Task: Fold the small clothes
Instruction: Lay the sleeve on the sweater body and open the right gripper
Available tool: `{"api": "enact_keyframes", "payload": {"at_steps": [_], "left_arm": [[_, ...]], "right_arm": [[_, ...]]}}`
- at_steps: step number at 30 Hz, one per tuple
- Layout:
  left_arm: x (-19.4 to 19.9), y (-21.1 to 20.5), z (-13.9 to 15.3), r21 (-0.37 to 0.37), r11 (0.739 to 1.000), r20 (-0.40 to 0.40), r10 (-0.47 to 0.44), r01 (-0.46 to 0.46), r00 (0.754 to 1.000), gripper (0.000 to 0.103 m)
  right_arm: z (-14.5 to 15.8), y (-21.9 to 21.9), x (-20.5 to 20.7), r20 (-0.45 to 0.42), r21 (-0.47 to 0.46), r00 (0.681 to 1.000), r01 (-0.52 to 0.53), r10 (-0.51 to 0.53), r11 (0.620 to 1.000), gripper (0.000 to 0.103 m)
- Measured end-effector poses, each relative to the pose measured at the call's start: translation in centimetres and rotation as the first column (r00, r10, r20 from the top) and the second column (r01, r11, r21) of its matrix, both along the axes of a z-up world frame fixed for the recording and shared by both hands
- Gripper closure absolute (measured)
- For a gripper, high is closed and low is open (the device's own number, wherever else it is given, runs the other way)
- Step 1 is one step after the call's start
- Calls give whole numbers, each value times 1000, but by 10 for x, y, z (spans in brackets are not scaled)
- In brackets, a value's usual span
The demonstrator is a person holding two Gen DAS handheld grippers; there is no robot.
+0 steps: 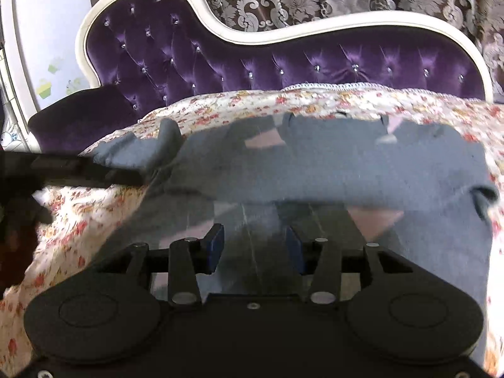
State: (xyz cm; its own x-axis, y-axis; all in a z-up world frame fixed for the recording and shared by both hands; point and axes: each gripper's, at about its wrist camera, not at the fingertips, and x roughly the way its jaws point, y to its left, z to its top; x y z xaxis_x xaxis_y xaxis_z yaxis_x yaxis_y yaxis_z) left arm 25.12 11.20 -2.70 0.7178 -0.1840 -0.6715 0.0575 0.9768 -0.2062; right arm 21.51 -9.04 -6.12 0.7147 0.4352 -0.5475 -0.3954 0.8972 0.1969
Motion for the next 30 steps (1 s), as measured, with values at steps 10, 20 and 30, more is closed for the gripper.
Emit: {"api": "enact_keyframes", "payload": {"at_steps": [10,20,30], "left_arm": [[27,-16,-31,-50,993,-39,-107,105,994,16],[55,-10,-34,-80,996,-32,-27,25,999,17],[69,-6,-23,-85,994,1,63,-62,998,98]], "right_arm": [[-14,0,-8,17,16,1000,-12,12,1000,49],[-21,-13,-4,-19,100,1000,8,-7,995,49],[-22,-12,-5,-24,98,1000,11,-8,995,49]]}}
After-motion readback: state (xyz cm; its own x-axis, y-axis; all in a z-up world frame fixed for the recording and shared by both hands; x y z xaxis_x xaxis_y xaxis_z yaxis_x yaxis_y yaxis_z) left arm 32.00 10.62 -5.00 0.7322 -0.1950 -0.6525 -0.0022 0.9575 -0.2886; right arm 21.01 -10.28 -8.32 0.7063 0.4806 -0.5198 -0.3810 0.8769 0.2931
